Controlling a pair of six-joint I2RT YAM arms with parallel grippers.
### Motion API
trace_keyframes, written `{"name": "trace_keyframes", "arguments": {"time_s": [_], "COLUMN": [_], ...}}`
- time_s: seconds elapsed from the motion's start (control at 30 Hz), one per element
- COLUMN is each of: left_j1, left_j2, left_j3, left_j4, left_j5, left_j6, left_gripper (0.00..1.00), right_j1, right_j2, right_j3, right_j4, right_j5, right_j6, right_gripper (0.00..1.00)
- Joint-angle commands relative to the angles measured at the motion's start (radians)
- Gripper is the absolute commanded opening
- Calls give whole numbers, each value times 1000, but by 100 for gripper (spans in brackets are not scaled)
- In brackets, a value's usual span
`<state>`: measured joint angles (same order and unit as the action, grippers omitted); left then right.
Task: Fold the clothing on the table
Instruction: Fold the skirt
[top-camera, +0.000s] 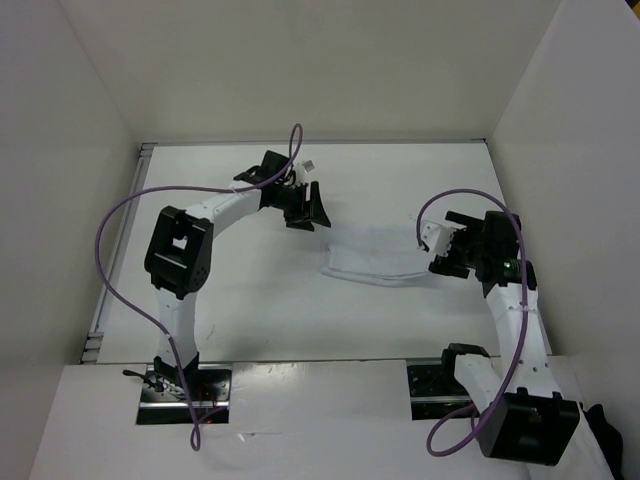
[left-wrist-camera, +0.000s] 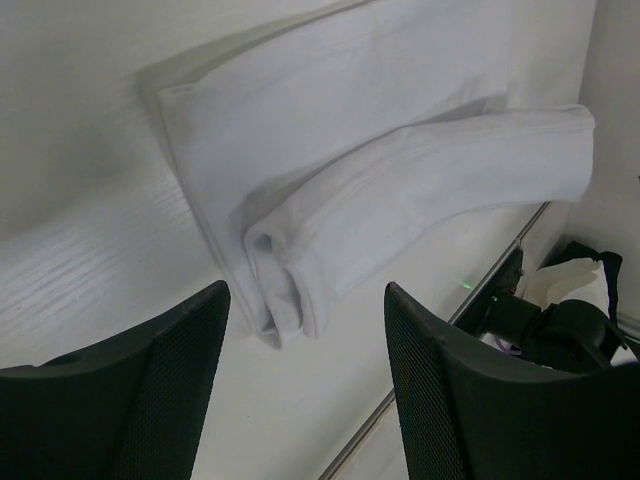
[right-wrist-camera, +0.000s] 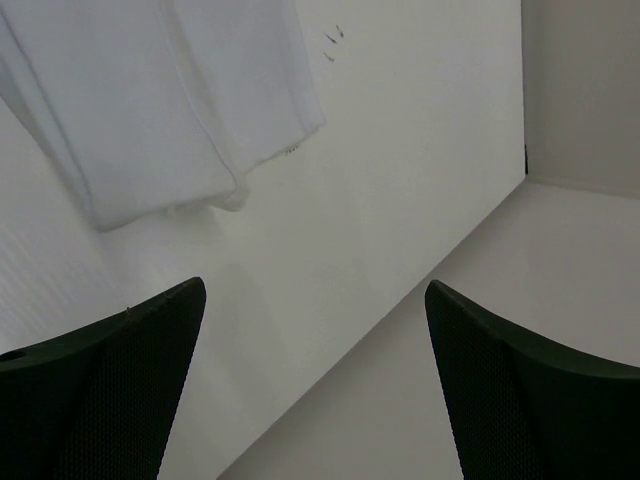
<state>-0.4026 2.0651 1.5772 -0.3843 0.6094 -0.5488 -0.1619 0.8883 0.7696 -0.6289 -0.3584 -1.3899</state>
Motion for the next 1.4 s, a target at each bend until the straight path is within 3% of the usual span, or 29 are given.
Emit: {"name": "trace_keyframes", "arguments": {"time_s": [0.0, 0.43, 1.37], "left_j1": [10, 19, 28], "left_j2": [-80, -145, -174], "left_j3": [-6, -97, -155], "left_j4": [36, 27, 27], "left_j5": [3, -7, -7], "left_j6": [32, 32, 23], "left_gripper": [70, 70, 71], "right_j1": [-5, 15, 33], "right_j2": [11, 136, 136], "right_j3": [-18, -49, -53], "right_j4": [14, -60, -137], "right_j5": [-96, -183, -131], "right_j6": [-112, -193, -259], "right_gripper": [94, 94, 92]}}
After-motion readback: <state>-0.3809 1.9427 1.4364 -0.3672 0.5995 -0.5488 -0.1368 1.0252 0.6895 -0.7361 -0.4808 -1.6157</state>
